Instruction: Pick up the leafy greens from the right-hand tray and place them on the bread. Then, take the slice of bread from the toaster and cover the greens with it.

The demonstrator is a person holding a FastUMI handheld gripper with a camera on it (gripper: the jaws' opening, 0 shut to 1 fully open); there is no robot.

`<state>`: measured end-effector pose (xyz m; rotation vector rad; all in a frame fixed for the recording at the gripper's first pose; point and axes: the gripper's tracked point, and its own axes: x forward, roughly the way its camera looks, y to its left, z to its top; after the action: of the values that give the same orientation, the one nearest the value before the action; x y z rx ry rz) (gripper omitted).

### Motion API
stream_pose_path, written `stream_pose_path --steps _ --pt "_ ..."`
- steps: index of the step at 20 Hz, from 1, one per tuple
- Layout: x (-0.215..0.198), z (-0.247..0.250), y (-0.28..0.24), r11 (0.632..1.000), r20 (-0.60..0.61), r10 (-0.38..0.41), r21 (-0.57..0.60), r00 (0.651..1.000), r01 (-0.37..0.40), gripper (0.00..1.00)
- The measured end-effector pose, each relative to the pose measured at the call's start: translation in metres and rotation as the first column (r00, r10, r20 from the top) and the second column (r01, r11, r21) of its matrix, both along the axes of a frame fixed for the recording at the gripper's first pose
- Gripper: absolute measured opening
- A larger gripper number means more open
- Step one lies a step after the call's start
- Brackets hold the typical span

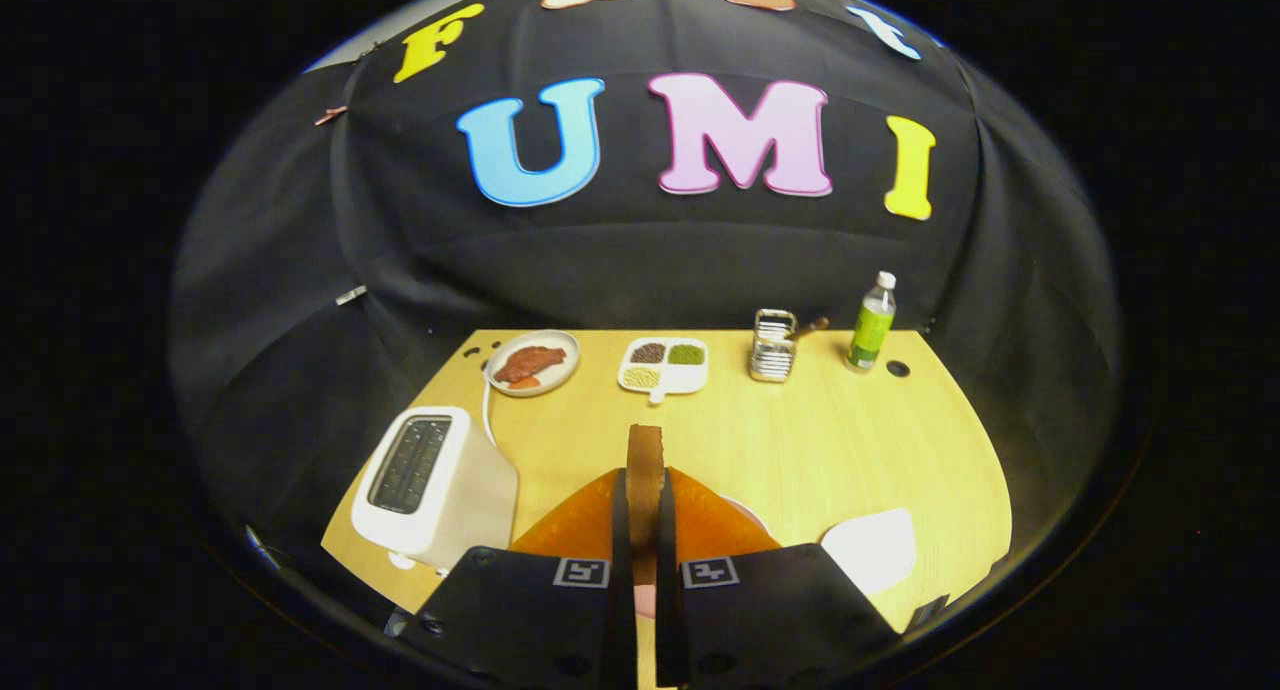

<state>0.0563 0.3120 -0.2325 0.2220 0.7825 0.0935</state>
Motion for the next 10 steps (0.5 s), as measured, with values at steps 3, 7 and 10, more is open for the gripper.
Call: stream_pose_path --steps 3,7,10 --pt "-0.007 -0.04 -0.005 0.999 -0.053 -0.028 0.017 0.998 0.029 0.12" --pt "-0.007 -0.07 0.014 0.988 -0.089 -0.063 0.136 0.994 0.075 0.12" --pt "-0.002 -0.088 0.021 0.974 -0.12 -0.088 0.199 0.989 0.11 0.12"
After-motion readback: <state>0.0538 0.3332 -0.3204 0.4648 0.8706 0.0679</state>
